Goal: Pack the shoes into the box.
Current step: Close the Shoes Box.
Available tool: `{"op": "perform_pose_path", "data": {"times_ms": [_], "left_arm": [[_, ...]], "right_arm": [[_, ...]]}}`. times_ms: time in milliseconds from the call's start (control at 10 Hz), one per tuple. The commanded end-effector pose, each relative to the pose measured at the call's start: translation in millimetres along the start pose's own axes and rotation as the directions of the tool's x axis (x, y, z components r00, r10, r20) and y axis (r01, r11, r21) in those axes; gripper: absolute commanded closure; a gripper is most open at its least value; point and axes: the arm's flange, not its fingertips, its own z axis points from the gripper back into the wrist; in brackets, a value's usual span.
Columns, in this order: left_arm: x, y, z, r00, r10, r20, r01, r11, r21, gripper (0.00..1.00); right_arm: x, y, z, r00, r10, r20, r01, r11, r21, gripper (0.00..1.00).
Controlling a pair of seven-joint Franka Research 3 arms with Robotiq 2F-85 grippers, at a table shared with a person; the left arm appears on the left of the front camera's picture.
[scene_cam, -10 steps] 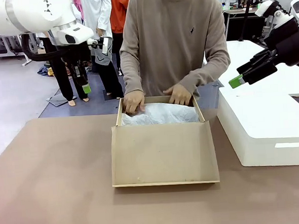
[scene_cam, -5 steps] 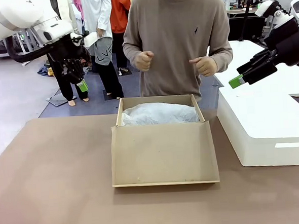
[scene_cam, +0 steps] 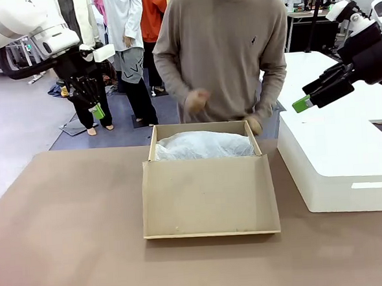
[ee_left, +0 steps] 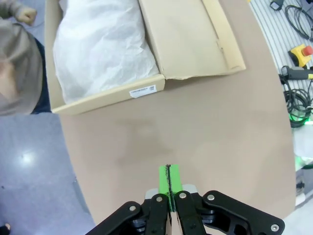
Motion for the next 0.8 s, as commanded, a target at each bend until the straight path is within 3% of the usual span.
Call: {"op": "perform_pose_path", "data": {"times_ms": [0,300,700], "left_arm": [[3,-4,2,1.000,-0.028,0.000,0.028,1.000,0.004,1.00],[5,-1,-1,1.000,-0.012,0.000,0.012,1.000,-0.001,1.00],[-23,2,-59,0.992,-0.011,0.122,0.017,0.999,-0.041,1.00]], "right_arm": [[0,-1,0,1.000,-0.001,0.004,0.001,1.000,0.000,0.00],[0,-1,0,1.000,-0.001,0.004,0.001,1.000,0.000,0.00],[0,-1,0,1.000,-0.001,0.004,0.001,1.000,0.000,0.00]]}}
